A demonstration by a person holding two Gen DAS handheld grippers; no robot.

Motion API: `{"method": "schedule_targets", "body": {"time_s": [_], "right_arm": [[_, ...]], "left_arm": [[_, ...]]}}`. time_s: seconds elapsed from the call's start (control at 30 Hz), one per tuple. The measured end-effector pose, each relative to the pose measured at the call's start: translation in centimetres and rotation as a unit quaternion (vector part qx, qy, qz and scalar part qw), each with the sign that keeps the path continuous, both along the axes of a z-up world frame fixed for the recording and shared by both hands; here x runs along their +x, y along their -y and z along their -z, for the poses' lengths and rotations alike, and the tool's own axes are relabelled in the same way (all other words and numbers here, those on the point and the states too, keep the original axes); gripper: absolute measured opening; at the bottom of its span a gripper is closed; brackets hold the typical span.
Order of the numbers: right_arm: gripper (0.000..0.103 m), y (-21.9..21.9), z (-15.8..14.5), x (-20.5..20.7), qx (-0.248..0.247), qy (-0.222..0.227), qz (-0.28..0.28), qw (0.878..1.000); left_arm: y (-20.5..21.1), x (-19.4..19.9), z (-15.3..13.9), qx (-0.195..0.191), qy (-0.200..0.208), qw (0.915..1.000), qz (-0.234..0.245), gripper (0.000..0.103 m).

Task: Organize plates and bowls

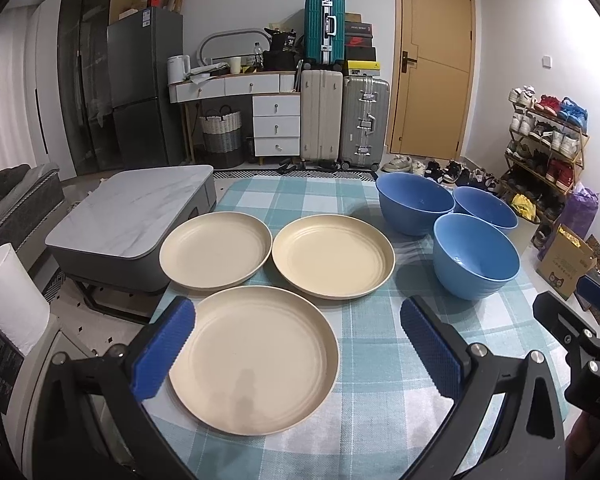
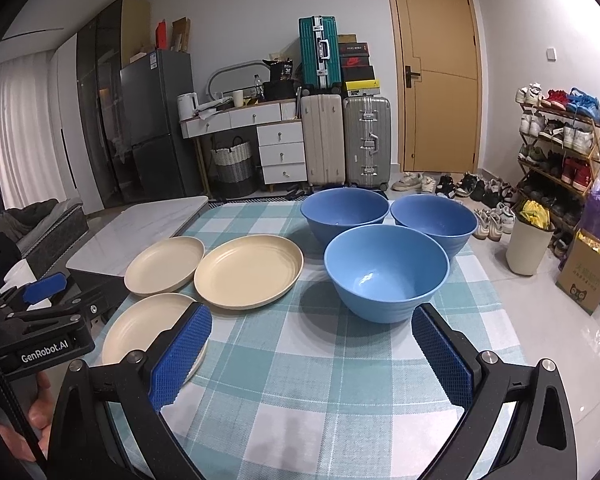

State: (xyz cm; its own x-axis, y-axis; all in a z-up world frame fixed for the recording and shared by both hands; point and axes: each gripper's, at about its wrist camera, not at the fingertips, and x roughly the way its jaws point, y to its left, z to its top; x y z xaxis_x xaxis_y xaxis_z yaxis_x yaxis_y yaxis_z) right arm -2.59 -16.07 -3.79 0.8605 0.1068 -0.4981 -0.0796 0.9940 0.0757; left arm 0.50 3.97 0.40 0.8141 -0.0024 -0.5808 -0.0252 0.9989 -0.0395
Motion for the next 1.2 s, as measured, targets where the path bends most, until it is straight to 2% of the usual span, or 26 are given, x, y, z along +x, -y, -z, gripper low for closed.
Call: {"method": "schedule_targets", "body": {"time_s": [0.27,0.4,0.57,0.9,1.2], "right_arm": [[0.102,-0.2,-1.2,0.0,0.003,0.004,-0.001,1.0],[0.102,-0.9,-3.7,-0.2,0.018,0.03,-0.025,0.999],[0.102,-3.5,-5.8,2.0,0.019,0.027,-0.078,0.996],[0.102,-11.9,-7.2,10.8,-0.011,-0.009,-0.168,0.986],[0.102,-19.0,-5.0,20.1,-0.008,-0.059,-0.211,0.976]], "left_arm": [[-0.9,0.5,-0.4,-0.006,-0.003,0.9999,-0.014,0.103],[-1.5,1.0,-0.7,0.002,-0.001,0.9998,-0.019,0.103],[-3.8,2.6,-1.4,-0.002,-0.003,0.9996,-0.03,0.103],[-9.0,6.6,-1.0,0.002,-0.014,0.9971,-0.074,0.103],[-14.1,12.0,1.5,-0.013,-0.053,0.9914,-0.118,0.103]]}}
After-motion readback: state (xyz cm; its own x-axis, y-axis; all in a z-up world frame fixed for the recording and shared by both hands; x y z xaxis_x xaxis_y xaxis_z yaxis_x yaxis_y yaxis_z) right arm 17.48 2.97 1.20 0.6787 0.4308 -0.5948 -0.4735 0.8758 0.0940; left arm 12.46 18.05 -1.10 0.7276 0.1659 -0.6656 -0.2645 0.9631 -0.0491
